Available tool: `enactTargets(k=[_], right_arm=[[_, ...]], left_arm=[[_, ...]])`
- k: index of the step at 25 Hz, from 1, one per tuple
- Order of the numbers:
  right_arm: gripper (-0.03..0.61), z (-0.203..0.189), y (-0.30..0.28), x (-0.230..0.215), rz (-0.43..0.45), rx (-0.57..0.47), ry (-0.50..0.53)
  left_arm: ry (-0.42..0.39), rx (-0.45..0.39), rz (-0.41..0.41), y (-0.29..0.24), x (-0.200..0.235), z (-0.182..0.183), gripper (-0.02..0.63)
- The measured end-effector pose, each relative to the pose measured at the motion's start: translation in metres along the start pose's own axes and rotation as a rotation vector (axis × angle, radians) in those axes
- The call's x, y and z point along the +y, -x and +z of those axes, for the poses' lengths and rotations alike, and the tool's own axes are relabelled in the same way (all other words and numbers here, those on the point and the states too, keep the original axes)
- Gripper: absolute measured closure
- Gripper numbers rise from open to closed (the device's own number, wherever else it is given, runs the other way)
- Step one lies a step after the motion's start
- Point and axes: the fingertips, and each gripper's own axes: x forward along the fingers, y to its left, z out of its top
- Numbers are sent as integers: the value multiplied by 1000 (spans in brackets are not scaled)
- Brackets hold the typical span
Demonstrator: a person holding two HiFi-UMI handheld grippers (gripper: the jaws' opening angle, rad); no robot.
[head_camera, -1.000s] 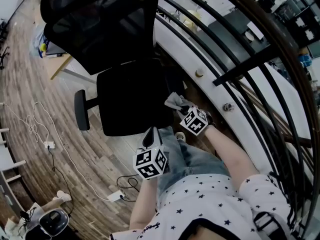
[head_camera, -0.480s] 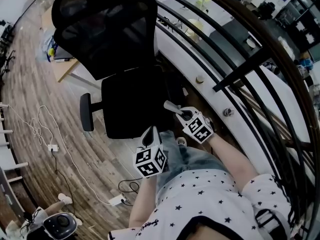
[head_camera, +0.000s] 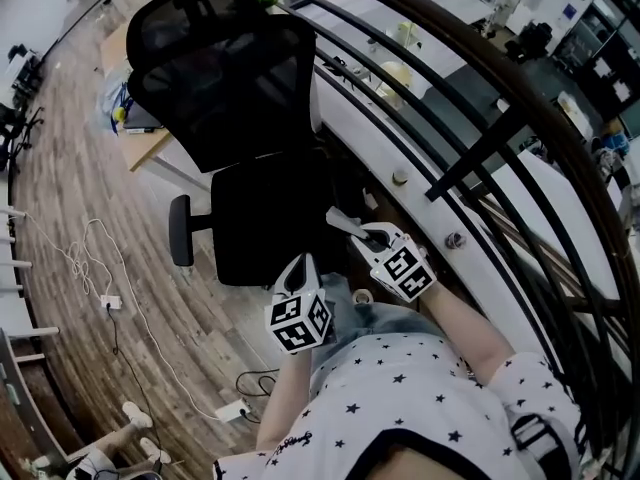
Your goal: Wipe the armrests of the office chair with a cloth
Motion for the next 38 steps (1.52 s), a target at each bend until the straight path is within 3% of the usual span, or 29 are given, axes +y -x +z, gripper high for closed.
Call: enactTargets(k=[16,38], right_arm=[[552,71,54,27,52,-224,14],[554,78,63,39,79,-284,1]], left_arm=[[-8,-81,49,17,-2,19,606],[-29,-84,46,18,-4,18,606]])
